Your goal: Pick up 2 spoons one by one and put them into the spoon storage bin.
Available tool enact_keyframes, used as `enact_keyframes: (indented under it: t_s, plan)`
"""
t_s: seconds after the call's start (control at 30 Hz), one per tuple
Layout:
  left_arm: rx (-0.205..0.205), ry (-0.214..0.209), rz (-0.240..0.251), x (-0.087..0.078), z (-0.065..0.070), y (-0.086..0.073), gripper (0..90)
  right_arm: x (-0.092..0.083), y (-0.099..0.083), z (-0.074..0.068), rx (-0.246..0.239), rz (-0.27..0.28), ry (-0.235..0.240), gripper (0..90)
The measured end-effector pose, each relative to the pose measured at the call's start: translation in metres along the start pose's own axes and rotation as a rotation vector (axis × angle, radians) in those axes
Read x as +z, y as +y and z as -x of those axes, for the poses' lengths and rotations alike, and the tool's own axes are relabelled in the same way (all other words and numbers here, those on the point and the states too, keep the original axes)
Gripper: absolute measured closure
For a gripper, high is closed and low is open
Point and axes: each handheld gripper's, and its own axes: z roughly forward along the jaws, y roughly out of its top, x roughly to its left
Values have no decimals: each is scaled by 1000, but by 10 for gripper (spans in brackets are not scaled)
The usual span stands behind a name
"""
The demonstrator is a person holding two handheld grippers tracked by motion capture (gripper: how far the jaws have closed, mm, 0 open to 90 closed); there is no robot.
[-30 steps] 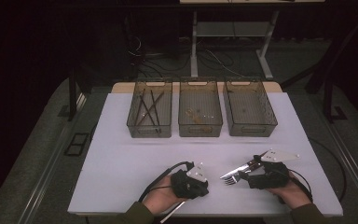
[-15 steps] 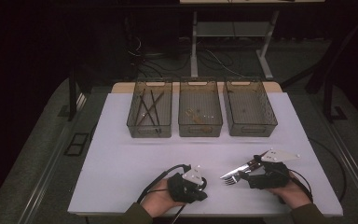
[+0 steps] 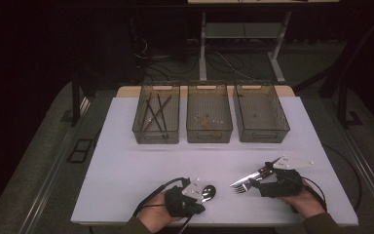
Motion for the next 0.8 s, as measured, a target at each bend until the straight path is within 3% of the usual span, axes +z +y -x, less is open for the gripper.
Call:
enact_keyframes:
  t_s: [0.23,0.33,0.37,0.43,0.57,0.8]
  plan:
    - [-1,37,1,-6,-5,-2,899,-1,0,0,1,4,0,123]
    - [-8,10,15,-10,-9,-5,896,-3,2,0,5,17,13,123]
    - [-42,8,44,-10,-8,-6,893,-3,3,0,11,25,18,122]
    - [-68,5,74,-16,-8,-9,851,-5,5,-2,22,39,37,123]
    - [-103,44,122,-30,-15,-22,757,-6,13,-8,2,16,83,135]
    - [-182,140,225,-56,-26,-52,546,-6,29,-23,-43,8,185,135]
